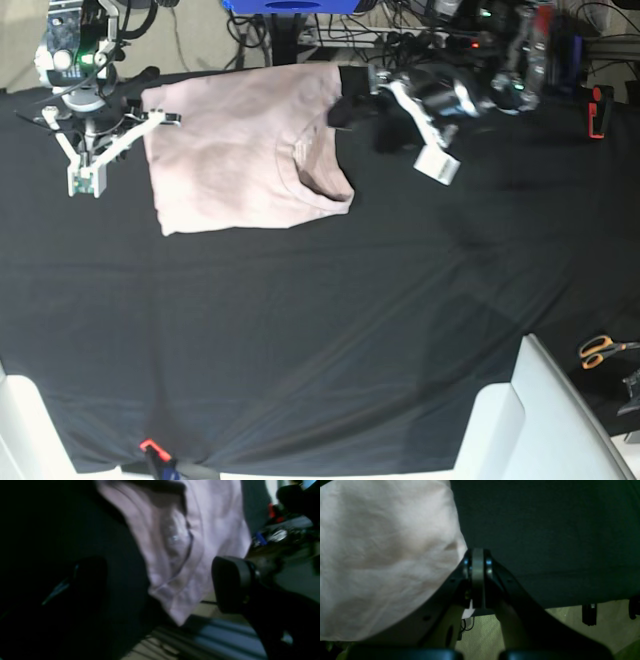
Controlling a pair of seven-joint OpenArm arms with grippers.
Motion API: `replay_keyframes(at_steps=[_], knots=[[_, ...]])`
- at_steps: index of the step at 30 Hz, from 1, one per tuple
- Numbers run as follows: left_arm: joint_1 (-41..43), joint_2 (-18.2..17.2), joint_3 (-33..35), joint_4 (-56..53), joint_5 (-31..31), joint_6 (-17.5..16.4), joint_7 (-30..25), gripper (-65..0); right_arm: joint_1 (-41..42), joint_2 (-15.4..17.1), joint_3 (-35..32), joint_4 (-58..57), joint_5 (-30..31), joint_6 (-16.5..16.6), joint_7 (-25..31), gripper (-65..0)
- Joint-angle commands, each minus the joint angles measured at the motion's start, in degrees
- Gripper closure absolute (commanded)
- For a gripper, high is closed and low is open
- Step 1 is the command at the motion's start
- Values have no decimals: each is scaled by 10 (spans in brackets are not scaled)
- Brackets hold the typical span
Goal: Fold the T-shirt properly
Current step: 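Reach the left gripper to the folded shirt's collar edge and grasp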
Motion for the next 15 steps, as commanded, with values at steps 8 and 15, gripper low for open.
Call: replay_keyframes(at_steps=[8, 15], knots=[[-39, 37, 1, -95, -6, -7, -9, -650, 3, 2, -1, -11, -2, -2, 11, -3], [-81, 54, 82, -147, -8, -7, -9, -650, 4, 2, -1, -18, -2, -2, 11, -3]])
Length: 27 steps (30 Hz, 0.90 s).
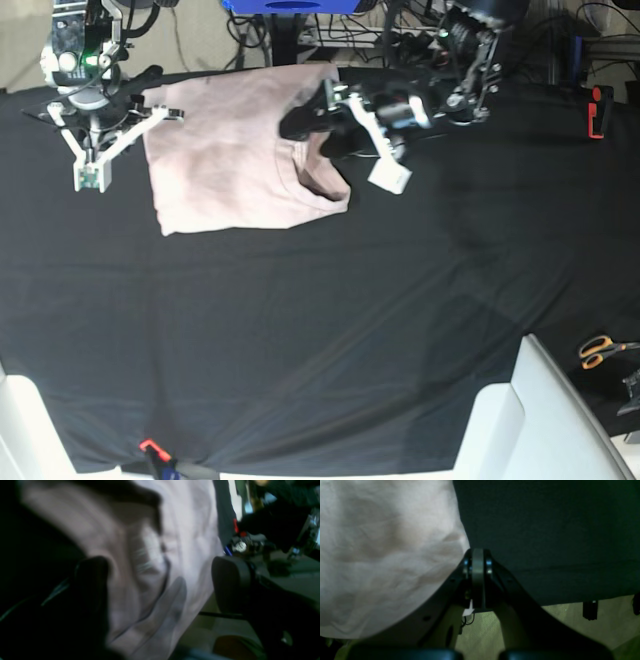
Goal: Fold the T-shirt properly
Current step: 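Reach the left gripper to the folded shirt's collar edge and grasp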
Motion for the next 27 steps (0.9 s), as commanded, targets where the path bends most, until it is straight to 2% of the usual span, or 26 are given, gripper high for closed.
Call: replay_keyframes(at_steps=[1, 7, 20, 27], knots=[[-2, 11, 8, -13, 21, 6, 22, -650, -1, 2, 1, 9, -3, -2, 11, -3], [-44, 28, 27, -81, 22, 6, 21, -650, -2, 2, 1, 8, -3, -2, 11, -3], [-58, 28, 34, -70, 21, 6, 25, -650, 0, 2, 1, 8, -3, -2, 11, -3], [-82, 19, 105, -70, 17, 6, 25, -650, 4, 2, 1, 8, -3, -2, 11, -3]])
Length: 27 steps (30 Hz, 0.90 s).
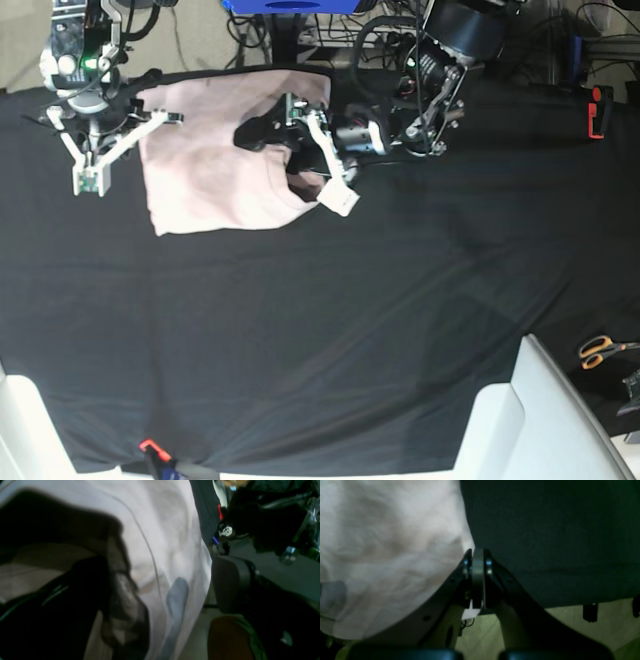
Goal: Fold the T-shirt properly
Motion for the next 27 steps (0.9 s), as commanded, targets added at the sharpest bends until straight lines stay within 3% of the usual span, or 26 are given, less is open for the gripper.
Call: replay_keyframes(at_steps=[1, 19, 23, 27], knots=[[1, 1, 9, 0, 17, 9, 25, -650, 0, 2, 1, 8, -2, -2, 10, -3], [-13, 0, 24, 24, 20, 9, 23, -650, 8, 3, 5, 8, -2, -2, 10, -6], [-8, -23, 24, 55, 17, 9, 24, -650, 12, 3, 5, 8, -2, -2, 10, -6], [16, -56, 24, 139, 17, 91, 25, -650, 12, 3, 5, 7, -2, -2, 10, -6]])
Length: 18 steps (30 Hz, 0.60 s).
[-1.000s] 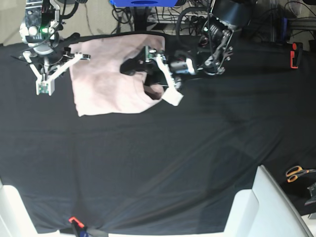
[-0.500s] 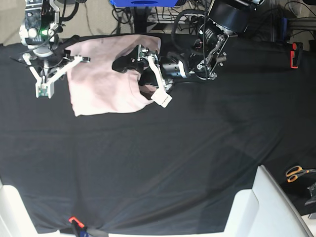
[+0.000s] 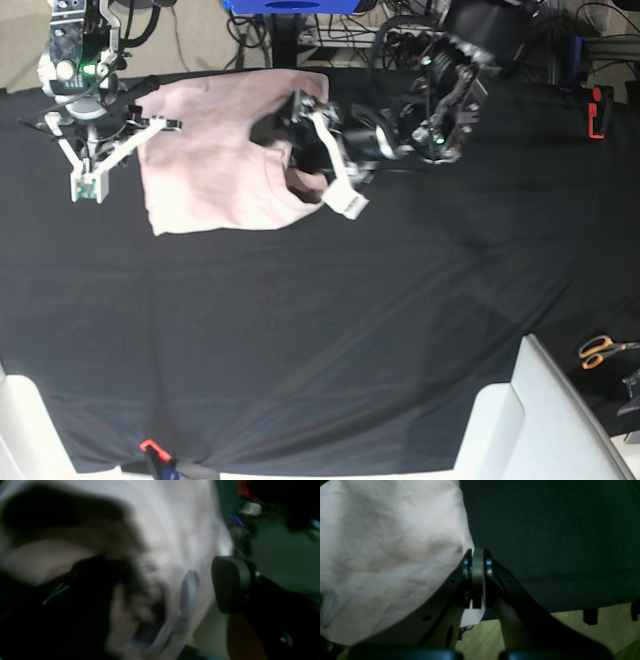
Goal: Fold the T-shirt properly
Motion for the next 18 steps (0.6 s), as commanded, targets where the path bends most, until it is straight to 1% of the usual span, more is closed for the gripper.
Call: replay_keyframes(at_steps=[1, 4, 7, 9, 11, 14, 18], knots=[[1, -5, 0, 28, -8, 7, -6, -650, 1, 3, 2, 8, -3, -2, 10, -6], [13, -16, 0, 61, -8, 59, -6, -650, 4, 3, -1, 8, -3, -2, 10, -6], [16, -15, 2, 63, -8, 88, -5, -650, 5, 3, -2, 8, -3, -2, 10, -6], [16, -13, 6, 56, -8, 122, -5, -650, 5, 3, -2, 8, -3, -2, 10, -6], [13, -9, 6, 46, -8, 128, 11, -650, 5, 3, -2, 8, -3, -2, 10, -6], [7, 12, 4, 35, -9, 126, 46, -650, 5, 3, -2, 8, -3, -2, 10, -6], [-9, 33, 6, 12, -9, 126, 75, -650, 4, 3, -2, 8, -3, -2, 10, -6]])
